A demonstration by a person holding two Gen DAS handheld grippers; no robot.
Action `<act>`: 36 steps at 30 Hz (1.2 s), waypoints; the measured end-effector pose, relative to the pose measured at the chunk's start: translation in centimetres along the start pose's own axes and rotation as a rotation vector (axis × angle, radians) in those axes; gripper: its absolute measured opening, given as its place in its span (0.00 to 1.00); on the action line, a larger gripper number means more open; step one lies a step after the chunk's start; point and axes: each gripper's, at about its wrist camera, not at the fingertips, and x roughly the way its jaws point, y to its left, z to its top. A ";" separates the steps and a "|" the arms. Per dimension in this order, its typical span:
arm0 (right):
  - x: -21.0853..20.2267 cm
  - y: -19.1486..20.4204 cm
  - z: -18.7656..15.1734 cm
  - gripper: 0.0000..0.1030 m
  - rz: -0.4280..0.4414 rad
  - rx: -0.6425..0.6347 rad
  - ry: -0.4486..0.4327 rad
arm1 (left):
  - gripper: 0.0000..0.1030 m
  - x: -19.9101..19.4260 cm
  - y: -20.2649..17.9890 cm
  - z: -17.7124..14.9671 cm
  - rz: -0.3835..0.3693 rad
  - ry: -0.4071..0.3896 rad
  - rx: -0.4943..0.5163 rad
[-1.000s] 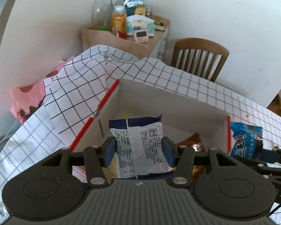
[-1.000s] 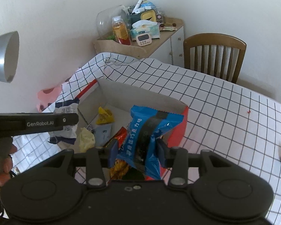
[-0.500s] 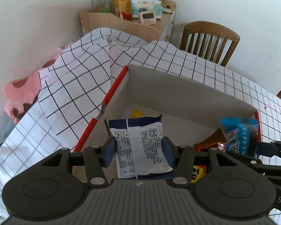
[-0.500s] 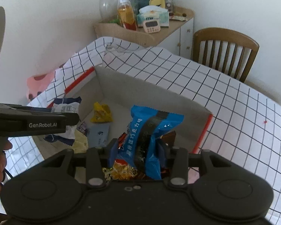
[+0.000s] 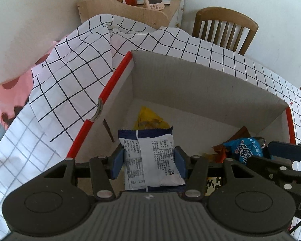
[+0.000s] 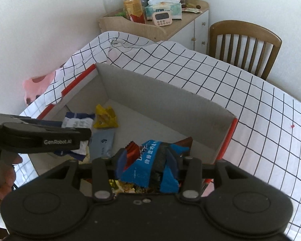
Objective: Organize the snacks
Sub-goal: 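Carry both packets over the red box and open both tools inside, then withdraw both tools from the box toward the last two small items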
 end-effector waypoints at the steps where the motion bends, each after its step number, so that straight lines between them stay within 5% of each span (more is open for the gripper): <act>1: 0.0 0.0 0.0 0.44 0.001 0.004 0.000 | 0.52 0.0 -0.1 0.0 0.002 -0.001 0.003; 15: -2.3 0.0 -0.5 0.59 0.009 0.024 -0.032 | 0.60 -2.7 -0.4 -0.9 -0.016 -0.044 -0.002; 36: -10.3 -1.5 -3.2 0.82 0.066 0.041 -0.161 | 0.68 -11.3 -4.0 -4.4 -0.058 -0.212 0.039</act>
